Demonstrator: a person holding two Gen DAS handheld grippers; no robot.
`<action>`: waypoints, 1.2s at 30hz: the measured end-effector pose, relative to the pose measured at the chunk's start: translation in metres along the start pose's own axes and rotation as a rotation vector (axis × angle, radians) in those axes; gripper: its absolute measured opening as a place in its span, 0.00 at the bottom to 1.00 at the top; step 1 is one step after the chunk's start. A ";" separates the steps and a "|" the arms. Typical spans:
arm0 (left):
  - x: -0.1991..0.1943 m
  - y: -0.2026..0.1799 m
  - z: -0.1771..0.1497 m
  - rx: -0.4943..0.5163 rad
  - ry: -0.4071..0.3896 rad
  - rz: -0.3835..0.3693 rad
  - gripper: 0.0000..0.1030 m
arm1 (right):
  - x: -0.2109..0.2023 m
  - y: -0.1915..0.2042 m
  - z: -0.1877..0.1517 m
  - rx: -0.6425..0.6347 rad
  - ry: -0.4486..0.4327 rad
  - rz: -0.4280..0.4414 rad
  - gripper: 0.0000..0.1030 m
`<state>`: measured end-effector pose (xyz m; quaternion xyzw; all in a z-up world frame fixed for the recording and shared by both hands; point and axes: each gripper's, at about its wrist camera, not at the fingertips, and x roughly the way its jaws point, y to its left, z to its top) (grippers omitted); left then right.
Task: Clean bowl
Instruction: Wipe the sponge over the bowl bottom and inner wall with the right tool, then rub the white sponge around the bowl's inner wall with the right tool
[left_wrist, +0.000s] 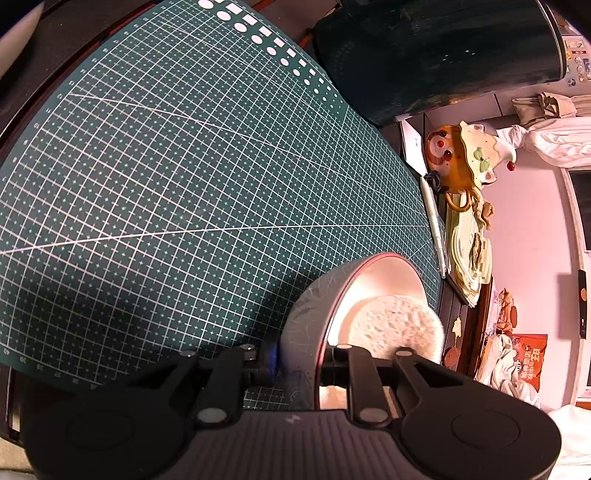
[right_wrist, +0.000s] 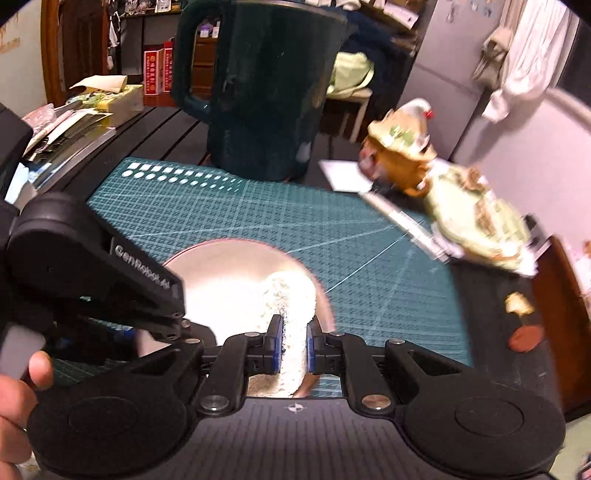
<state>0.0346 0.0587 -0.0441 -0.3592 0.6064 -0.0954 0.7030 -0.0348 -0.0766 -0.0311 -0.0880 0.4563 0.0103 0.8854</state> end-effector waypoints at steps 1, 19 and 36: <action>0.000 0.000 0.001 0.000 0.001 0.000 0.18 | -0.003 -0.003 0.001 0.007 -0.006 0.001 0.10; -0.004 0.000 -0.005 -0.029 -0.005 -0.015 0.18 | -0.020 -0.024 0.014 0.145 -0.033 0.174 0.11; -0.004 -0.008 -0.010 -0.025 -0.007 -0.013 0.18 | 0.005 -0.003 0.000 0.052 0.026 0.064 0.11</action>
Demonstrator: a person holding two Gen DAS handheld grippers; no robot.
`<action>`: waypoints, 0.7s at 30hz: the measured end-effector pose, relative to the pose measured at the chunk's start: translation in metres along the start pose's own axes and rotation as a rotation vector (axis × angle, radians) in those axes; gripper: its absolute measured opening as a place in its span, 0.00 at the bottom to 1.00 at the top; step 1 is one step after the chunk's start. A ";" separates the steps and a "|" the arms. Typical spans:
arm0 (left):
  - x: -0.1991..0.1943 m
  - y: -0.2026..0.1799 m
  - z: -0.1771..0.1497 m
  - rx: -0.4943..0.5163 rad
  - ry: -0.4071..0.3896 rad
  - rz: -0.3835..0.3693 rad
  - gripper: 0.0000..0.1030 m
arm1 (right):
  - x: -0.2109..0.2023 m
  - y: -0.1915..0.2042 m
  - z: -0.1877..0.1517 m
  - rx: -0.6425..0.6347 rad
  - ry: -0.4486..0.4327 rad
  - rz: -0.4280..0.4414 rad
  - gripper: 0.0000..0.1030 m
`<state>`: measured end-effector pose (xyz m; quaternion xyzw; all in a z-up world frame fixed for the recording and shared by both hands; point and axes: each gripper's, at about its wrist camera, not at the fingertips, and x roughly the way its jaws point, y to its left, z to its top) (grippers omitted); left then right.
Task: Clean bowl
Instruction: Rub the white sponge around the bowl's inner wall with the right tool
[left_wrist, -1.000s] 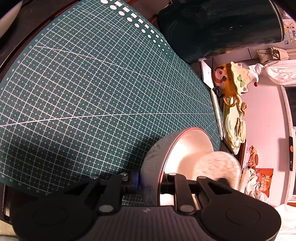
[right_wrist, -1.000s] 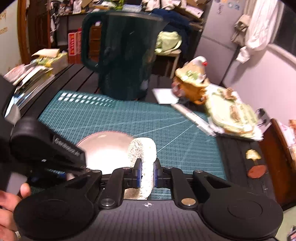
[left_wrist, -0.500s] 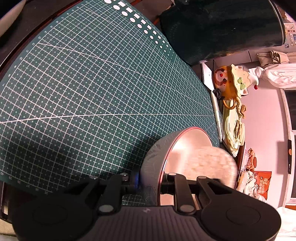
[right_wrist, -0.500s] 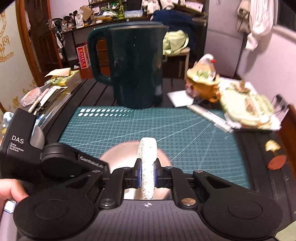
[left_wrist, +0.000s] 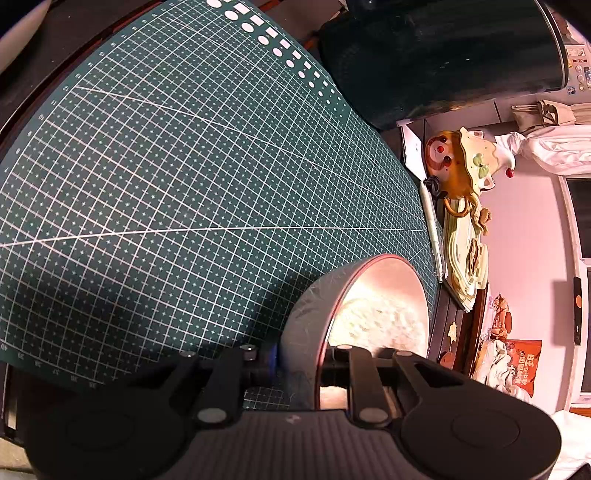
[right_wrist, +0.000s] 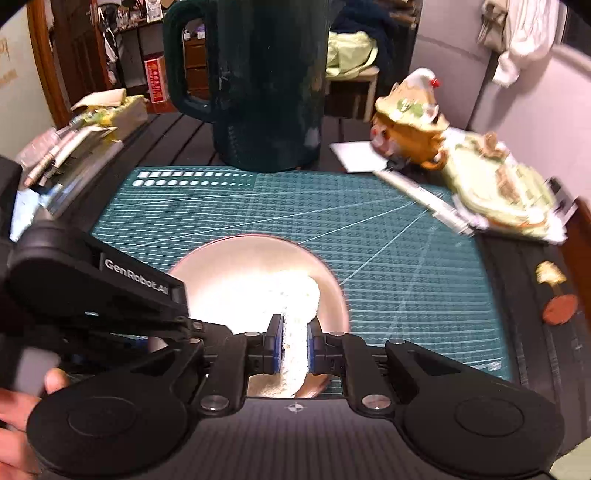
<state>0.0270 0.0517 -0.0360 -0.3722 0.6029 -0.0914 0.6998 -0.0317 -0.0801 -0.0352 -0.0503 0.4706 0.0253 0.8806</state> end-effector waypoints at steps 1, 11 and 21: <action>0.000 0.001 -0.001 0.000 0.000 0.001 0.19 | -0.003 -0.001 0.000 -0.008 -0.009 -0.012 0.11; -0.001 -0.003 -0.007 0.001 -0.002 0.005 0.18 | -0.053 -0.035 0.015 0.069 -0.147 -0.023 0.11; 0.002 0.002 -0.003 0.010 -0.001 0.007 0.18 | -0.007 -0.004 0.003 0.057 0.002 0.094 0.11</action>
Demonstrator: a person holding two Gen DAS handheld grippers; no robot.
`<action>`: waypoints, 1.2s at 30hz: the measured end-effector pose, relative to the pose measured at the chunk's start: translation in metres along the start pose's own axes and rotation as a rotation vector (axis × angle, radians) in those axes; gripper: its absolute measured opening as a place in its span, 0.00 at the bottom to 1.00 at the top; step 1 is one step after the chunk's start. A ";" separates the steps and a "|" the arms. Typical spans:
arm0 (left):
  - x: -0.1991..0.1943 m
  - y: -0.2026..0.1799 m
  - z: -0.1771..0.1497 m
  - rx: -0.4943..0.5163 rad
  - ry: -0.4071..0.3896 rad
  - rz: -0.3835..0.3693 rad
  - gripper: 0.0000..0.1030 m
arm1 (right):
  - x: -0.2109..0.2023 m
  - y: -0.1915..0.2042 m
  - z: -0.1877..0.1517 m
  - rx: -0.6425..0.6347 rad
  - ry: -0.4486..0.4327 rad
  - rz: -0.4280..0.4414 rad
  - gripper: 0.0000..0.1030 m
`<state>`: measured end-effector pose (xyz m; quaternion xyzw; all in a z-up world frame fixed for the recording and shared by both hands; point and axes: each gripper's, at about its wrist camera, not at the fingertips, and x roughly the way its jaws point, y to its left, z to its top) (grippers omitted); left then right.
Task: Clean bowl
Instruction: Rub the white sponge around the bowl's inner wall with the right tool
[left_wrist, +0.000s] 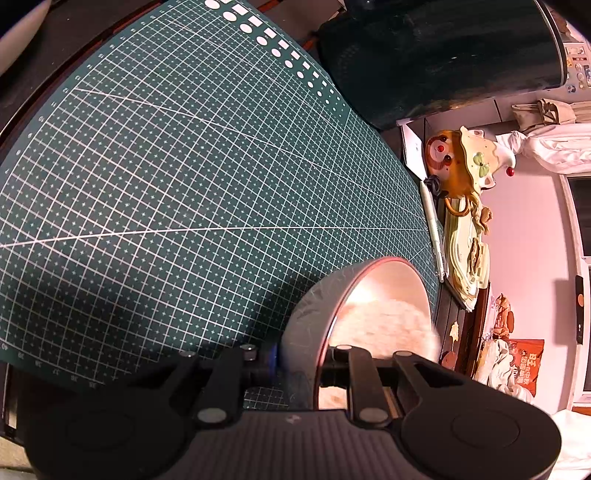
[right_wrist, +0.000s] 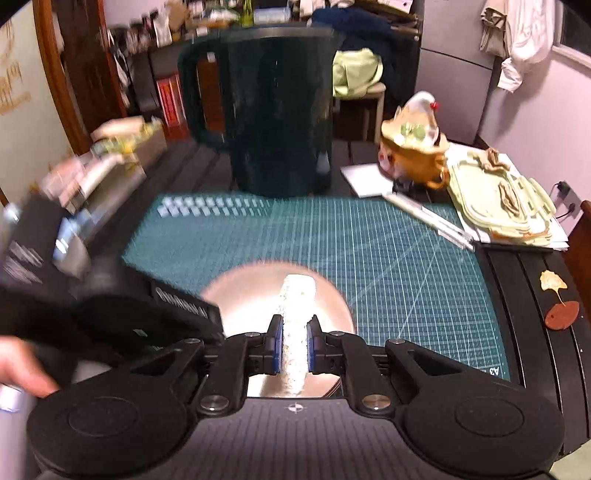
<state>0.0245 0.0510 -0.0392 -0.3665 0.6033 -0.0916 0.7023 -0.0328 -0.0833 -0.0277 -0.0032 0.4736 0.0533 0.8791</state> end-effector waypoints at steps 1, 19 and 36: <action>0.001 -0.001 0.001 0.002 0.000 0.001 0.18 | 0.007 0.002 -0.002 0.000 0.018 -0.012 0.11; 0.000 0.003 0.008 -0.004 0.001 0.000 0.18 | -0.047 -0.030 0.012 0.007 -0.151 -0.059 0.11; 0.002 -0.010 0.008 -0.002 0.001 0.004 0.18 | 0.020 -0.007 -0.004 0.030 0.032 0.000 0.11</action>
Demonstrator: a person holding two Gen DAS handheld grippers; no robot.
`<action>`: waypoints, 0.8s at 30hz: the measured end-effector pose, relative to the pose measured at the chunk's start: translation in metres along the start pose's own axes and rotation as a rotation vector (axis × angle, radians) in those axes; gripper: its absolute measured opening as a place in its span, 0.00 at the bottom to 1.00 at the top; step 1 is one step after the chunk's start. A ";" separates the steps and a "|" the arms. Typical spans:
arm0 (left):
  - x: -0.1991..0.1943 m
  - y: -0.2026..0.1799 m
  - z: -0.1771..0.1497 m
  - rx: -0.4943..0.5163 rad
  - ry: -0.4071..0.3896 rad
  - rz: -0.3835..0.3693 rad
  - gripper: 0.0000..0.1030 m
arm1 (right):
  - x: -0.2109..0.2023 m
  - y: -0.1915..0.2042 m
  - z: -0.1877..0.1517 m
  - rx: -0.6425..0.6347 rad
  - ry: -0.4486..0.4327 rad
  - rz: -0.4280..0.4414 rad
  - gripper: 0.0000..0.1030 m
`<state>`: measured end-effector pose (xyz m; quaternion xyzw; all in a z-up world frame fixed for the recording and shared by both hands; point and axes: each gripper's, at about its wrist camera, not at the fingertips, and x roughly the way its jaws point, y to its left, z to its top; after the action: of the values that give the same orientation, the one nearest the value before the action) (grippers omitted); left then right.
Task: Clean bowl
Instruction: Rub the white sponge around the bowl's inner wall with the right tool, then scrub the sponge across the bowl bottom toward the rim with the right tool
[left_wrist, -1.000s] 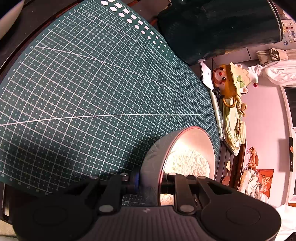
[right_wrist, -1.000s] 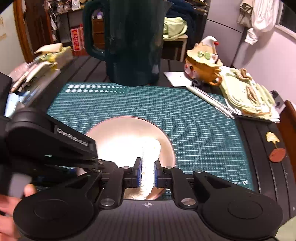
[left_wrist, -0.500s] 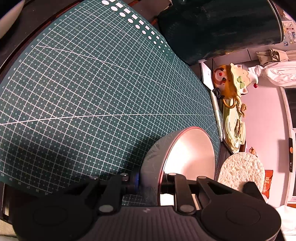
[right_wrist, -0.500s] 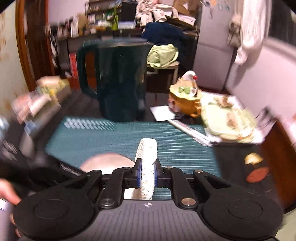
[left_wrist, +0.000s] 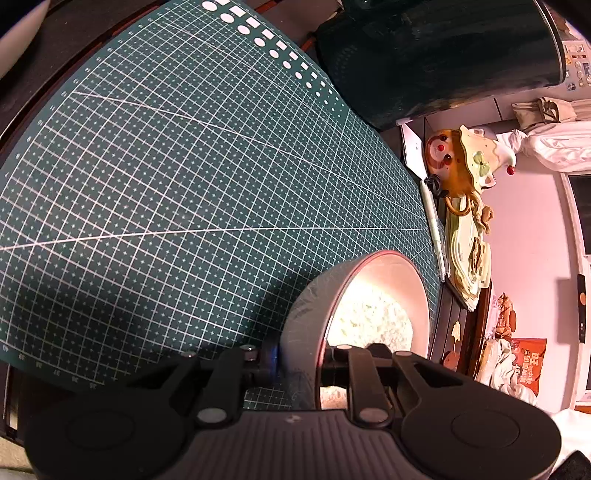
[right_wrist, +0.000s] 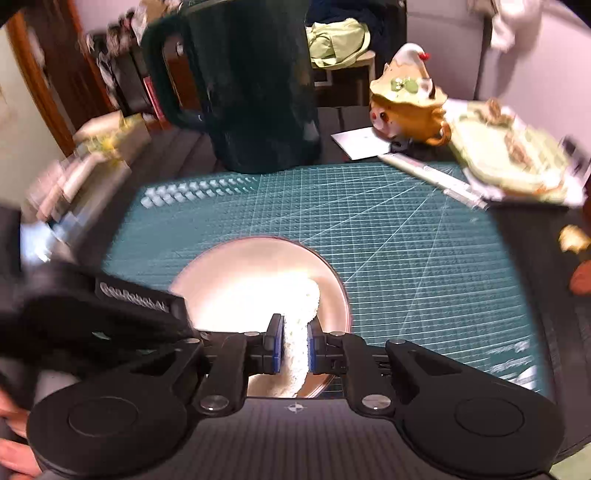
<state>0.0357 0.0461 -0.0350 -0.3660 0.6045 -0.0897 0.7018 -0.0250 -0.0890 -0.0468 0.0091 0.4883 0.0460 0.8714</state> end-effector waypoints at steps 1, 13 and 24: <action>0.001 0.000 0.001 -0.001 0.000 -0.001 0.18 | -0.002 0.003 -0.001 -0.018 -0.006 -0.021 0.11; -0.005 0.004 -0.005 -0.004 -0.002 -0.002 0.18 | -0.066 -0.025 0.016 0.006 -0.162 -0.049 0.11; -0.005 0.000 -0.004 0.003 -0.001 0.000 0.18 | -0.005 -0.004 0.007 0.029 0.000 0.058 0.11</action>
<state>0.0308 0.0476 -0.0316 -0.3647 0.6041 -0.0904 0.7027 -0.0218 -0.0932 -0.0391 0.0358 0.4885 0.0639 0.8695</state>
